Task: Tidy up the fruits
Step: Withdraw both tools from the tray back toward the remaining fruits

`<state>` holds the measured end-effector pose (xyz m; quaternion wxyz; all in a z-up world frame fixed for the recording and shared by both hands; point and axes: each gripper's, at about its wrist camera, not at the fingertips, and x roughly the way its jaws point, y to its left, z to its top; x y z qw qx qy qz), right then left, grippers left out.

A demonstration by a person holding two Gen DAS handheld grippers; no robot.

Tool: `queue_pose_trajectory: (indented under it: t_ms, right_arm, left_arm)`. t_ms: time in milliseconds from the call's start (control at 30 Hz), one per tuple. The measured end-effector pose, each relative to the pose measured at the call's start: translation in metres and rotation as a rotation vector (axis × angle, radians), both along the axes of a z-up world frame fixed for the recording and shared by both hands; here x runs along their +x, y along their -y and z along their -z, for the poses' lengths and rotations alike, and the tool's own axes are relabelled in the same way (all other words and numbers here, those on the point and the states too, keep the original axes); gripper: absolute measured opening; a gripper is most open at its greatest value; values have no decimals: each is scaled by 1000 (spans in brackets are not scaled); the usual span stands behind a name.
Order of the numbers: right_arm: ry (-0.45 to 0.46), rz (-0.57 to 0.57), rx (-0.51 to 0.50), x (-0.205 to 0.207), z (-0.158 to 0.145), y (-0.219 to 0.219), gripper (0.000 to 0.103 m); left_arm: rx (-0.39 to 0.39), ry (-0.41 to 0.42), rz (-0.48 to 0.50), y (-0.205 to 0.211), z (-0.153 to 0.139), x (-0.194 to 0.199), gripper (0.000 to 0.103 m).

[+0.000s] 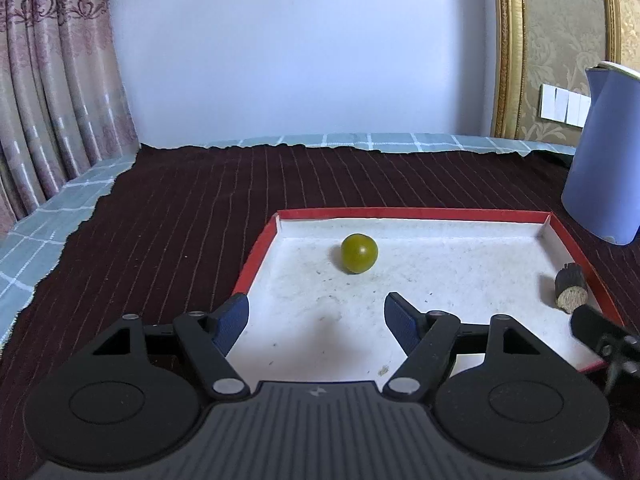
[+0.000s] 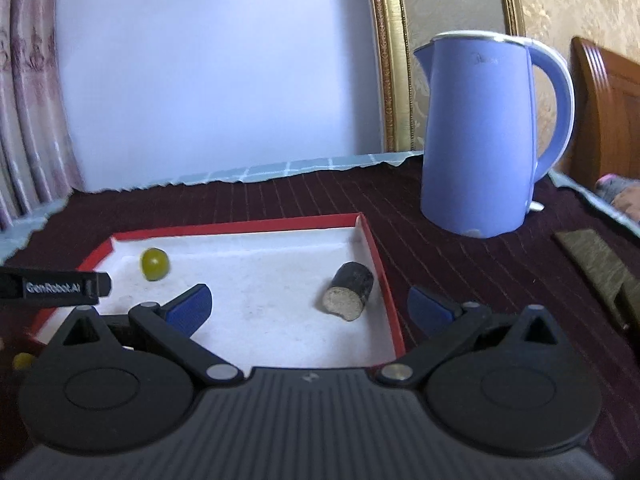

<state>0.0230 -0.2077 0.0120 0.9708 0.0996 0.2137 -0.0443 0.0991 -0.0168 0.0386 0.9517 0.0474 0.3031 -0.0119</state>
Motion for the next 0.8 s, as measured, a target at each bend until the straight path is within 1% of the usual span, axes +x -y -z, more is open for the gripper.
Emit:
queue_pose_trajectory:
  t_ms: [67,233,433,667,800]
  right_arm:
    - [14,-9,13,-5,0,2,103]
    - [37,-45,5,-17,-2,0,103]
    - [51,-89,-38,-31,-2,-8,103]
    - [90,-90,-43,-44,-1,-13,103]
    - [78,-93,-64,-47,0,-17,103]
  left_arm:
    - [3,1,-6,-2,1,-4,75]
    - [-1,-4,-10,-6,4,-12,75]
    - [4,-1,-18,-10,8,-21,75]
    - [5,2,-15,-14,11,-31,75]
    - [5,3,-17,-16,12,-35,75]
